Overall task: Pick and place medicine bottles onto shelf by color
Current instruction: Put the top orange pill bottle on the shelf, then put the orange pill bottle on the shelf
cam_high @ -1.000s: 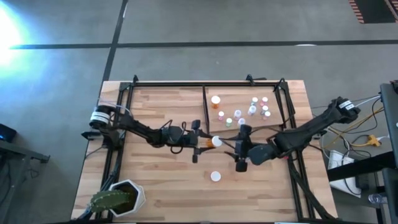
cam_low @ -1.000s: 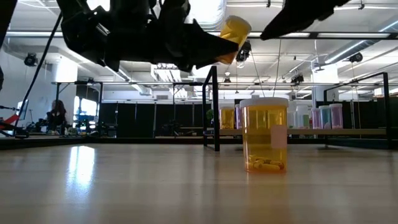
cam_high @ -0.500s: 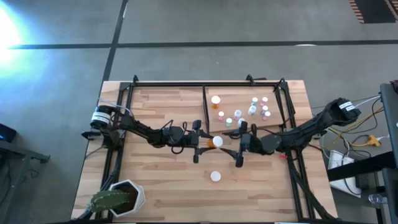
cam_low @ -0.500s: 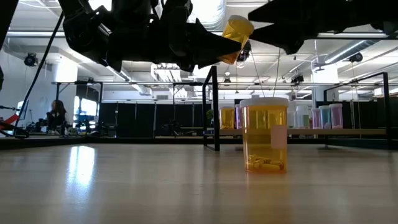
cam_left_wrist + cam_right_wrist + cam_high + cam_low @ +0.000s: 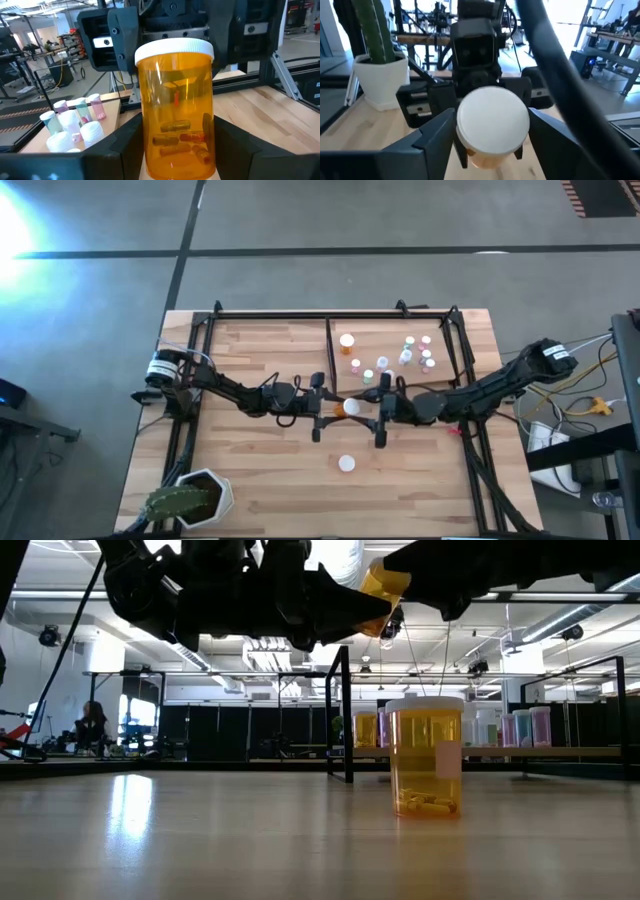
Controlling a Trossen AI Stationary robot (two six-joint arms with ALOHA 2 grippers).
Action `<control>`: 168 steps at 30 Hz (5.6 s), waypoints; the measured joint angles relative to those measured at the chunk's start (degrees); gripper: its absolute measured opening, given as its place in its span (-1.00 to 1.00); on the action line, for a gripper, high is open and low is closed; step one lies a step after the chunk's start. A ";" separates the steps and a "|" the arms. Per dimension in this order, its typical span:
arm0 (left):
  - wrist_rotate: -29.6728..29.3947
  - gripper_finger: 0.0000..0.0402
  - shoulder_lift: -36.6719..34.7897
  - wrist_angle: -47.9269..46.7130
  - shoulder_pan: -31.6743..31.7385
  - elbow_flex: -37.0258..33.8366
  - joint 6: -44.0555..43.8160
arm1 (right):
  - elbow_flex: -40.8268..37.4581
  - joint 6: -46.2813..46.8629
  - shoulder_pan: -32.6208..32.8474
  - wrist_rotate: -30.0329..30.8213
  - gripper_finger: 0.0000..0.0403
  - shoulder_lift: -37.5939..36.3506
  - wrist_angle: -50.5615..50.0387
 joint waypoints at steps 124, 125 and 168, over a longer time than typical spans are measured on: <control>-14.54 0.64 -6.30 -23.53 -8.02 -1.20 -4.63 | 10.33 4.70 -0.66 -8.41 0.38 -11.55 -54.66; -14.53 0.64 -6.26 -23.54 -8.02 -1.20 -4.63 | 9.92 6.10 1.50 -8.31 0.38 -10.19 -53.40; -14.83 0.64 -6.19 -23.43 -8.02 -1.06 -4.73 | 9.31 7.72 8.81 -15.58 -0.04 22.69 -12.19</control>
